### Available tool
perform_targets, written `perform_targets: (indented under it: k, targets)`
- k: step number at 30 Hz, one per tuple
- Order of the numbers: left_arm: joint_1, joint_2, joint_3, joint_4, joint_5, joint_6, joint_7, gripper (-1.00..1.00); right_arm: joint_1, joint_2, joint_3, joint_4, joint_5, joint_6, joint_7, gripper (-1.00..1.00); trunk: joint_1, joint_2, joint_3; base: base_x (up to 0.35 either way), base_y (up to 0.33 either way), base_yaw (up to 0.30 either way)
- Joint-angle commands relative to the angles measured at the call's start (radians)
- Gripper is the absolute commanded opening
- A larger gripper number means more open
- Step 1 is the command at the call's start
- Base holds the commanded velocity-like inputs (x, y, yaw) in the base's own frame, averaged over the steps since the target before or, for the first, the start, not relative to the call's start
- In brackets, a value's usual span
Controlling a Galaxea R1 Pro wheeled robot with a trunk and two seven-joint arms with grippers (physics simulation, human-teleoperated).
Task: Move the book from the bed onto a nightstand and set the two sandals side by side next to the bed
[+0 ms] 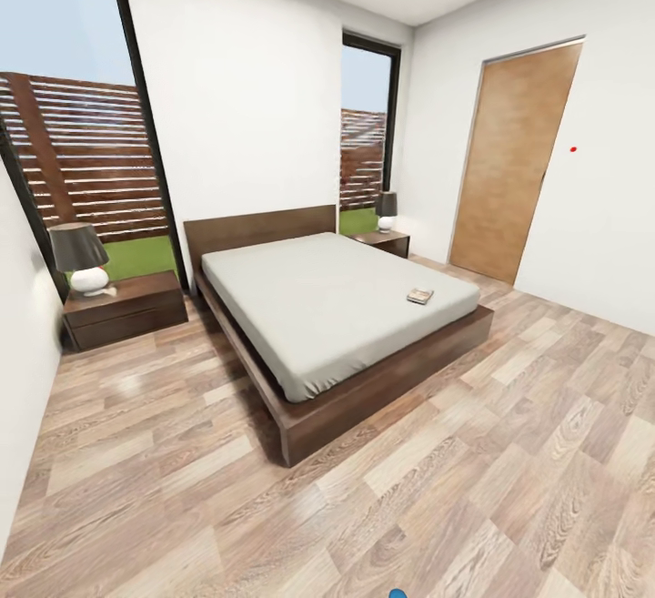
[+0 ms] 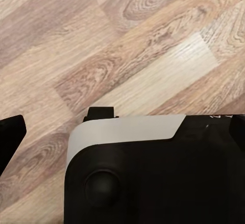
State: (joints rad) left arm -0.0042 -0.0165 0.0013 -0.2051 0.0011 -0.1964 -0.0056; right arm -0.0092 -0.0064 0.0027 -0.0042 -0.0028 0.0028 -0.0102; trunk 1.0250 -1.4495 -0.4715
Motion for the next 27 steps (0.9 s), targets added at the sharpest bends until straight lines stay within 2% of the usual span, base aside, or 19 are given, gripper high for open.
perform_targets:
  k: [1,6,9,16,21,23,24,25,27]
  targets:
    - [0.000,0.000,0.000,0.000,0.000,-0.003,-0.001,1.00,0.000,0.000,0.000,0.000,0.000,0.000,-0.001,1.00,0.000,-0.001,-0.001,0.000,0.000,0.064]
    - [-0.001,0.002,0.000,-0.019,-0.002,-0.003,0.001,1.00,0.000,-0.001,0.000,-0.002,0.000,0.000,-0.001,1.00,0.000,-0.001,-0.002,0.000,0.000,0.017]
    - [-0.002,0.001,0.000,-0.108,-0.003,0.001,0.005,1.00,0.000,-0.003,-0.002,-0.028,0.000,0.002,-0.002,1.00,0.000,-0.001,-0.002,0.000,0.000,0.003]
    - [-0.021,-0.002,0.000,-0.285,-0.004,0.018,0.012,1.00,0.000,-0.010,-0.005,-0.231,-0.001,0.016,-0.006,1.00,0.000,-0.001,-0.002,0.000,0.000,0.000]
    - [-0.094,-0.005,0.000,-0.319,0.000,0.104,0.016,1.00,-0.002,-0.030,-0.008,-0.319,-0.002,0.034,-0.007,1.00,0.000,-0.001,-0.002,0.000,0.000,0.000]
    - [-0.143,-0.005,0.000,-0.323,0.003,0.157,0.019,1.00,-0.005,-0.035,-0.008,-0.346,-0.001,0.074,-0.008,1.00,0.000,-0.001,-0.002,0.000,0.000,0.000]
    - [-0.182,-0.004,0.000,-0.324,0.005,0.191,0.020,1.00,-0.015,-0.038,-0.009,-0.374,-0.001,0.131,-0.008,1.00,0.000,-0.001,-0.002,0.000,0.000,0.000]
    - [-0.198,-0.004,0.000,-0.325,0.006,0.204,0.020,1.00,-0.035,-0.039,-0.009,-0.403,-0.001,0.176,-0.008,1.00,0.000,-0.001,-0.002,0.000,0.000,0.000]
    - [-0.208,-0.004,0.000,-0.324,0.006,0.212,0.020,1.00,-0.056,-0.040,-0.010,-0.433,-0.001,0.216,-0.008,1.00,0.000,-0.001,-0.002,0.000,0.000,0.000]
